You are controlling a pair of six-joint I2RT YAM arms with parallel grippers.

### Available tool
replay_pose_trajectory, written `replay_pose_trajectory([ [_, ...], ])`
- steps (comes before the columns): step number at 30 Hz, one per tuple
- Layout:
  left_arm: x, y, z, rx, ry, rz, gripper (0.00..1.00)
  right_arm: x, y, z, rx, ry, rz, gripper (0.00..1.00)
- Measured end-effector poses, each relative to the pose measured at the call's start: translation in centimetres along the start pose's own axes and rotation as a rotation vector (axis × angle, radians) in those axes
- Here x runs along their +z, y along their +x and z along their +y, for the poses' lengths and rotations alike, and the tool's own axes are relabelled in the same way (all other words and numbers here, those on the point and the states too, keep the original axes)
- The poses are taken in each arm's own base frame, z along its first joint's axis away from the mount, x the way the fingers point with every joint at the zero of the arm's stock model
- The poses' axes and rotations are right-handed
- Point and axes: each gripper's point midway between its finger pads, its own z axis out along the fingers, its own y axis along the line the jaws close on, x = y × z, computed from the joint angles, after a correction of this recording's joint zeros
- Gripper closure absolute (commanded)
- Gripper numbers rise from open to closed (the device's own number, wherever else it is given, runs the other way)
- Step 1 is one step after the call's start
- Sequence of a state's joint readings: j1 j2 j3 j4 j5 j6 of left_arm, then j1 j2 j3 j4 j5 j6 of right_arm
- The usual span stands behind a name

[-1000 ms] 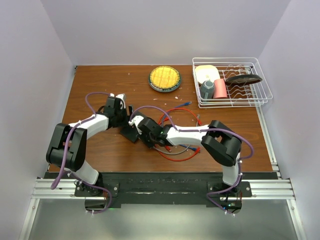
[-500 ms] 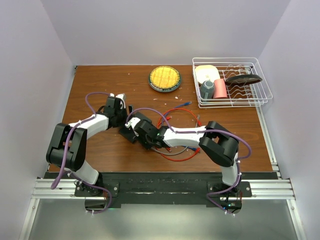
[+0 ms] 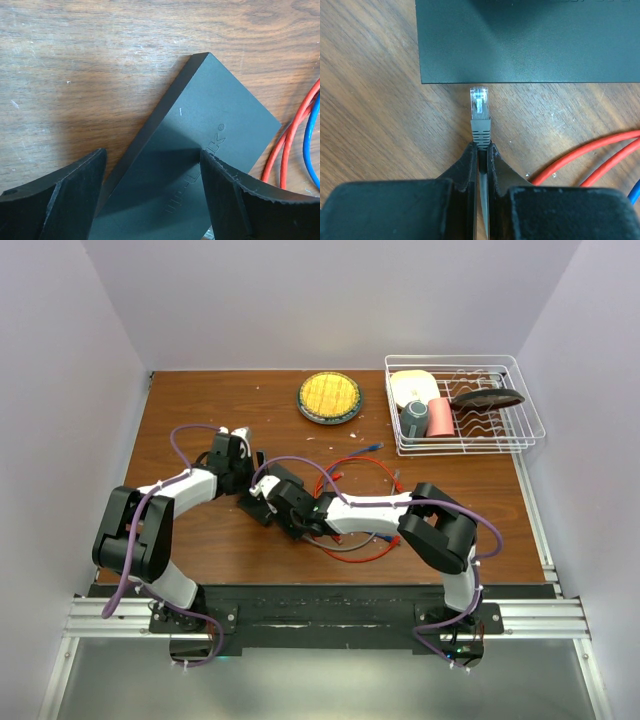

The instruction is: Insert the plug into the switch port

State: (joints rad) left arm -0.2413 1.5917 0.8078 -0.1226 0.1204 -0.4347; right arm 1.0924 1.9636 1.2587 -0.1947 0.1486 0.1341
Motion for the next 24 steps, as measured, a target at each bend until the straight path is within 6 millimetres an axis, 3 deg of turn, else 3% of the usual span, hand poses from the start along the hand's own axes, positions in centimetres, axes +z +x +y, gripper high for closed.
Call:
replay_pose_trajectory([
  [24, 0.09, -0.07, 0.08, -0.004, 0.009, -0.008, 0.22, 0.62, -0.73, 0.43, 0.004, -0.007, 0.017, 1.0],
])
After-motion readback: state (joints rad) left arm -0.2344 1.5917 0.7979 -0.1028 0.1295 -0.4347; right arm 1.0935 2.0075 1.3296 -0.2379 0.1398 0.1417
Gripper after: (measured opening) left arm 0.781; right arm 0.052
